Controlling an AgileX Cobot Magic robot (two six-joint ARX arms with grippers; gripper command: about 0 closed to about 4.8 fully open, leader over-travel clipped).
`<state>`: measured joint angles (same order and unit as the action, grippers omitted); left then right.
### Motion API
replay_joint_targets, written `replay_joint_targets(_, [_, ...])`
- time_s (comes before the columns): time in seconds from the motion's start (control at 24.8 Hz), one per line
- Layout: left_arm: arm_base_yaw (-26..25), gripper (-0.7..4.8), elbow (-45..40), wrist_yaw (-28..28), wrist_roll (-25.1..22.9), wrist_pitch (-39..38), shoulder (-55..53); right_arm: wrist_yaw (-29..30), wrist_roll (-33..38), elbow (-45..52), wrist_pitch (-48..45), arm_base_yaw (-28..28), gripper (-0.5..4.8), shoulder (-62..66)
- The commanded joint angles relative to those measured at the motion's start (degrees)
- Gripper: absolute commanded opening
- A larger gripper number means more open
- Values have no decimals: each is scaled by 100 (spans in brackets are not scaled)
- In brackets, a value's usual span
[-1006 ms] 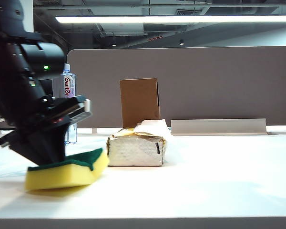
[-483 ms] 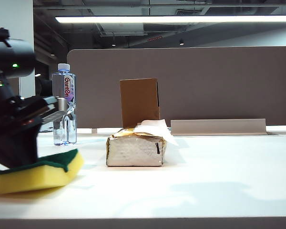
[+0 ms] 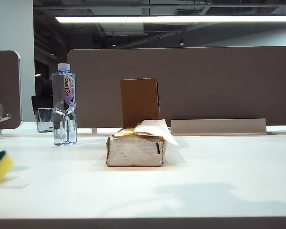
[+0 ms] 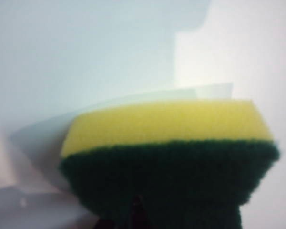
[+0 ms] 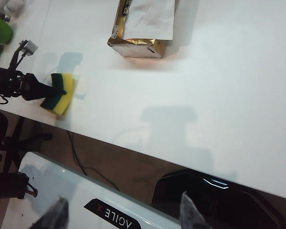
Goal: Move the sponge from right to left to wipe the table, avoiding obstacles on the table, and finally reaching the bottle of mineral water.
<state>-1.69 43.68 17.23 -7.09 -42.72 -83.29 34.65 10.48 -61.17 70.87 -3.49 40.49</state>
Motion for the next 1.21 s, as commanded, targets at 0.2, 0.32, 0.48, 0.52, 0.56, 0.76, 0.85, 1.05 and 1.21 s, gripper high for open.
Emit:
replay_joint_targets(0.2, [-55,-6,-74,-511,-52,-66,-33,304,24,-46,63,-20,301,-59])
replay_joint_targets(0.32, [-55,-6,-72,-409,98,267,-33,302,28,-46,101,-22,301,-81])
replay_joint_targets(0.48, [-55,-6,-26,-387,271,621,-90,304,31,-46,107,-24,301,-92])
replay_joint_targets(0.52, [-55,-6,33,-323,269,656,-170,304,28,-46,107,-28,301,-92])
replay_joint_targets(0.56, [-55,-6,66,-299,264,664,-210,304,31,-46,107,-31,301,-92])
replay_joint_targets(0.76, [-48,-6,278,-227,289,852,-415,573,33,-46,92,-72,301,-92])
replay_joint_targets(0.85, [-48,-6,535,-177,306,901,-586,601,55,-46,90,-94,301,-90])
replay_joint_targets(1.05, [-48,-6,1082,-179,304,920,-964,621,133,-46,87,-94,301,-90])
replay_joint_targets(1.21, [-48,-6,1547,-175,304,905,-1377,647,155,-46,87,-94,301,-87])
